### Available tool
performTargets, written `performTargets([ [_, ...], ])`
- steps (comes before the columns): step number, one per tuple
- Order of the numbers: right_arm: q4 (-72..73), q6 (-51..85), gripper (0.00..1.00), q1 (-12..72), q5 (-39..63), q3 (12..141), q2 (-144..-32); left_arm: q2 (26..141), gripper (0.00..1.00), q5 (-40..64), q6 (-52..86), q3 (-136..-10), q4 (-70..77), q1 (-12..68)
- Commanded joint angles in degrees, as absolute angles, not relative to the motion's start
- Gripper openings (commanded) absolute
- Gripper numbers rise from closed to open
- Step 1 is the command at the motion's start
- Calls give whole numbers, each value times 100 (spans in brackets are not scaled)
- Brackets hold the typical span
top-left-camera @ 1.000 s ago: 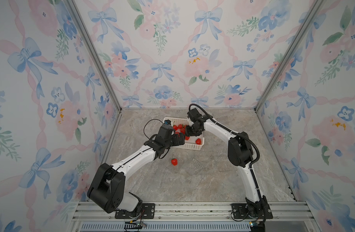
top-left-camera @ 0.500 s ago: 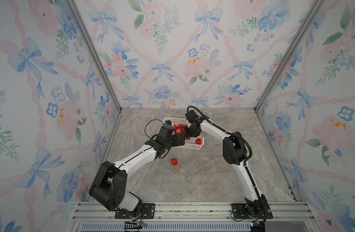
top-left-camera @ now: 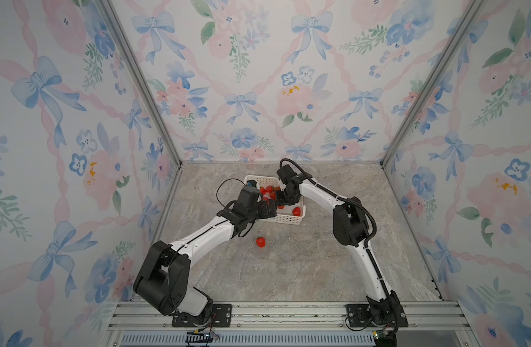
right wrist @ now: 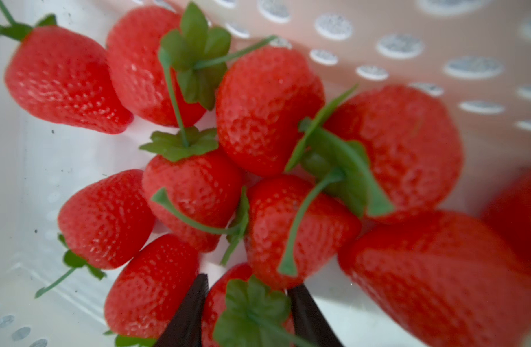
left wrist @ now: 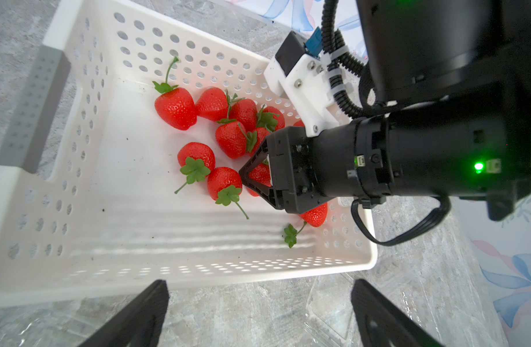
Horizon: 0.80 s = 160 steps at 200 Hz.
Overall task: Pack strawberries into containers
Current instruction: Pick up the strawberry from the basket.
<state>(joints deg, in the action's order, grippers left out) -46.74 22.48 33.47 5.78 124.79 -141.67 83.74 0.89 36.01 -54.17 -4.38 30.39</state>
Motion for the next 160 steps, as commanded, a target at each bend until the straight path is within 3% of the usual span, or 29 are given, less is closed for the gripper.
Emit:
performTargets([
  [1, -4818, 2241, 18, 3349, 475, 12418, -14071, 8262, 98, 62, 3458, -5466, -448, 3012],
  [92, -4596, 2167, 17, 3505, 374, 11656, -12778, 7574, 97, 156, 3576, -4904, -454, 2576],
  [160, -4821, 2081, 18, 4453, 216, 11311, -11841, 6636, 97, 210, 3785, -4148, -664, 2076],
])
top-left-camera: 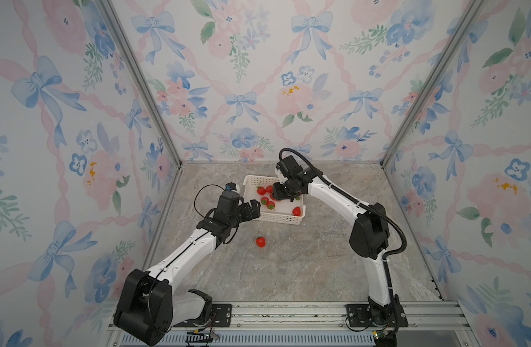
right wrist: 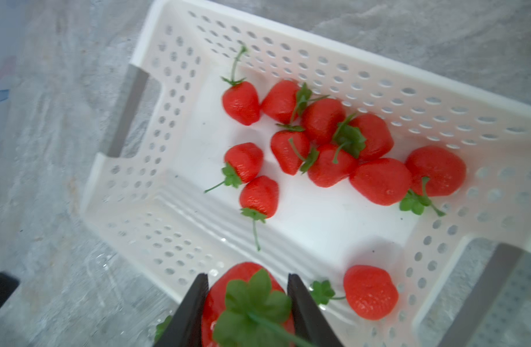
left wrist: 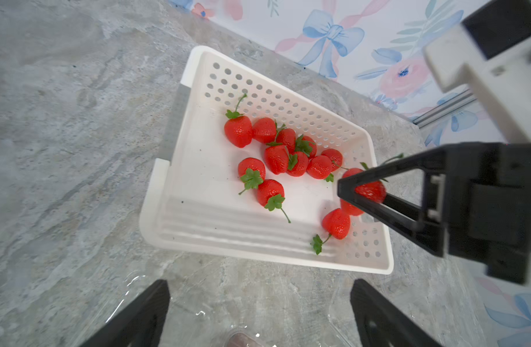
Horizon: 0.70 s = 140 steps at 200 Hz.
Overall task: Pack strawberries into containers
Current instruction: Pick up the strawberry from the basket, then place the strawberry in the packing box.
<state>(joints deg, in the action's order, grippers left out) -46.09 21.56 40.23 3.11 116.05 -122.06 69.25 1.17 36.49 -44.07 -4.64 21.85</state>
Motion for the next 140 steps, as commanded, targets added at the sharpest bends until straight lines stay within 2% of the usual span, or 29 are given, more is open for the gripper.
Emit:
performTargets([
  [1, -4819, 2082, 18, 4468, 218, 11289, -11827, 6623, 97, 211, 3791, -4135, -666, 2075],
  [77, -4109, 2721, 18, 5568, 272, 9478, -11112, 5899, 98, 242, 4205, -3105, -667, 1980],
  [140, -3901, 2876, 18, 5809, 353, 9101, -11393, 5568, 98, 202, 4306, -2770, -667, 1983],
])
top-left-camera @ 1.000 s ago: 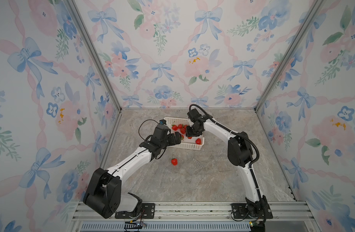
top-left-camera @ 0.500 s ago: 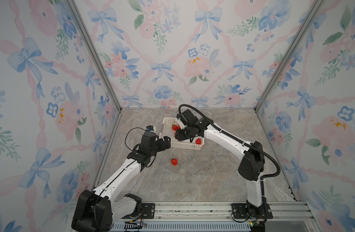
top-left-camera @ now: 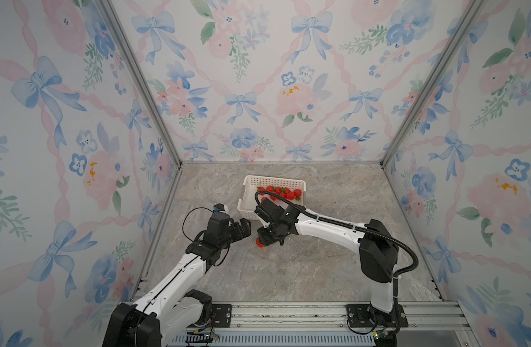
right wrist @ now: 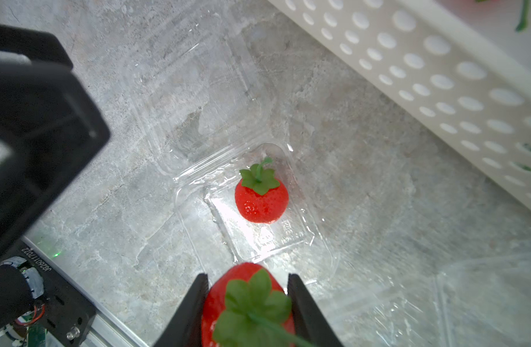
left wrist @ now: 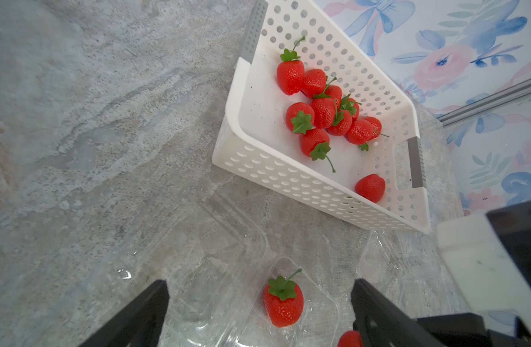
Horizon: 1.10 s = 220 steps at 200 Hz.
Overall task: Pack strawberries into containers
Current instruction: Place the strawberry in the packing box.
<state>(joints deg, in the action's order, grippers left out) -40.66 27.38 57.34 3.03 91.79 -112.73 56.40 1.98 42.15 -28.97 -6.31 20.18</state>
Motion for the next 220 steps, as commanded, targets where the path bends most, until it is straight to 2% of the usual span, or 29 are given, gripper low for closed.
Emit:
performTargets([
  [1, -3902, 2879, 18, 5805, 352, 9099, -11401, 5566, 98, 207, 4306, -2765, -663, 1985],
  [97, -3736, 2988, 23, 5850, 441, 8865, -11681, 5458, 98, 150, 4328, -2579, -665, 1986],
  [134, -3692, 3023, 32, 5851, 459, 8834, -11790, 5393, 98, 149, 4335, -2509, -665, 1980],
  [182, -3702, 3014, 49, 5853, 414, 8831, -11856, 5344, 98, 122, 4351, -2457, -662, 1990],
  [220, -3706, 3023, 55, 5849, 398, 8822, -11875, 5341, 98, 123, 4351, -2455, -660, 1991],
])
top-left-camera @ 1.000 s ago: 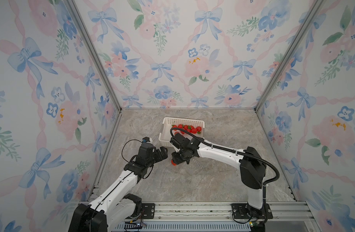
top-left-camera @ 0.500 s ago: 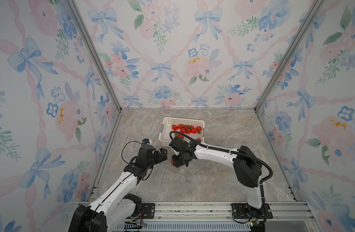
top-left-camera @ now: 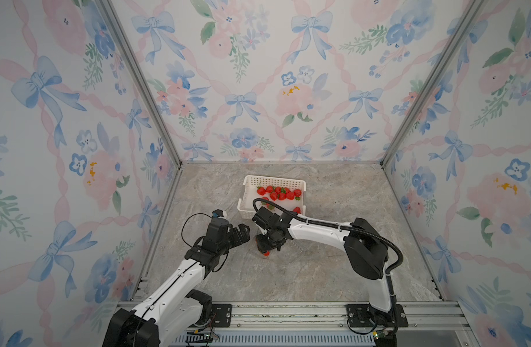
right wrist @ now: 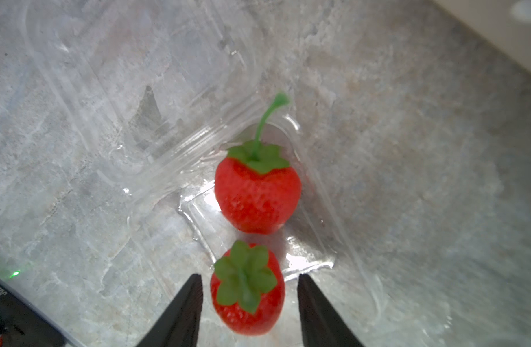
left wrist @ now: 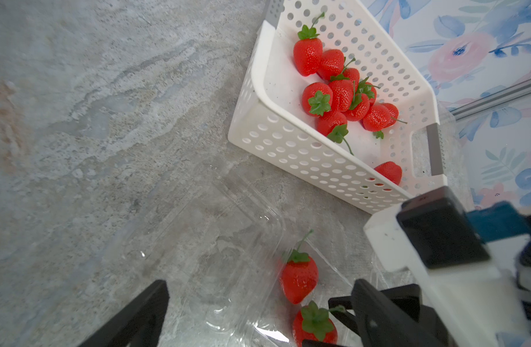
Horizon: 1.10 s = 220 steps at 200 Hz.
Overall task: Pack strawberries into containers
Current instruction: Place the strawberry in the packing box, then move the basket to the center of the board.
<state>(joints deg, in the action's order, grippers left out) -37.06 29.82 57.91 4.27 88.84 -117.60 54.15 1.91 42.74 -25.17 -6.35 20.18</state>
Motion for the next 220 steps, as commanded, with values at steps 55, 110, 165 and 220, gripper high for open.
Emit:
performTargets([
  [55, -3839, 2973, 60, 5848, 271, 8847, -11670, 5362, 98, 116, 4335, -2486, -662, 2001],
  [110, -4097, 2903, 61, 5852, 4, 8868, -11159, 5359, 98, 59, 4351, -2652, -670, 2094],
  [165, -4157, 2791, 62, 5633, -131, 8887, -10694, 5958, 98, -213, 4022, -3316, -668, 2077],
  [220, -4007, 2670, 61, 5224, -78, 8915, -10533, 7226, 98, -512, 3530, -4529, -670, 2016],
])
